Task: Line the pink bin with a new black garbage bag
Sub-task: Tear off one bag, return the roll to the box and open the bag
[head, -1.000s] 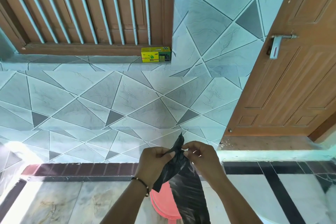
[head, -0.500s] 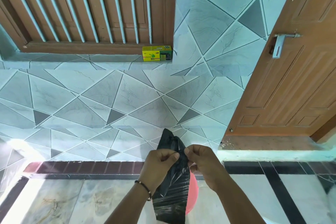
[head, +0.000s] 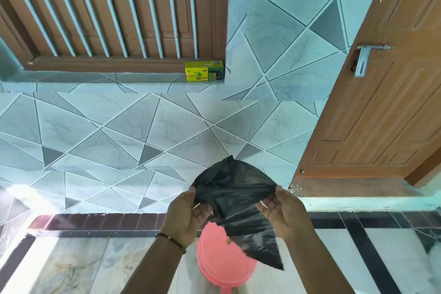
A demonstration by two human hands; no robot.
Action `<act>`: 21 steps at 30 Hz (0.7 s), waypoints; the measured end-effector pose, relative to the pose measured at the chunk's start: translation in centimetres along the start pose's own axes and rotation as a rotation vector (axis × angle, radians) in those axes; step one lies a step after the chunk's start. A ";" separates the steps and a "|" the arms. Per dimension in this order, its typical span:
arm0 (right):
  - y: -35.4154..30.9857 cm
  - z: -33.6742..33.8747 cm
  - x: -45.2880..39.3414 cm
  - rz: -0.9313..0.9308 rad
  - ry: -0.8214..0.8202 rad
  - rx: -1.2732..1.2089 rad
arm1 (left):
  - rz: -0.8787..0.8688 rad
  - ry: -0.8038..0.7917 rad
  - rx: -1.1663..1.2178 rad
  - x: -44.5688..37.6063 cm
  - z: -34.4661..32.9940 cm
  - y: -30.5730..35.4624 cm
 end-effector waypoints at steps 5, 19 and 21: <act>0.8 0.2 0.3 -0.027 0.101 -0.114 | 0.049 -0.166 0.066 0.6 -1.8 -0.3; -2.8 1.6 -1.6 0.104 0.094 -0.256 | -0.284 0.091 -1.010 -0.5 2.9 3.6; -2.9 0.6 -1.9 0.092 0.056 -0.208 | -0.192 0.013 -1.289 -0.8 2.3 1.8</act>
Point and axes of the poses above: each hand's wrist, its own x-axis away from the middle knuckle, its own z-axis out of the back of the hand, y = z × x, the point moved 9 cm from there along -x, towards the middle knuckle, and after that the axes turned 2 degrees about -x, right-handed, at the moved point
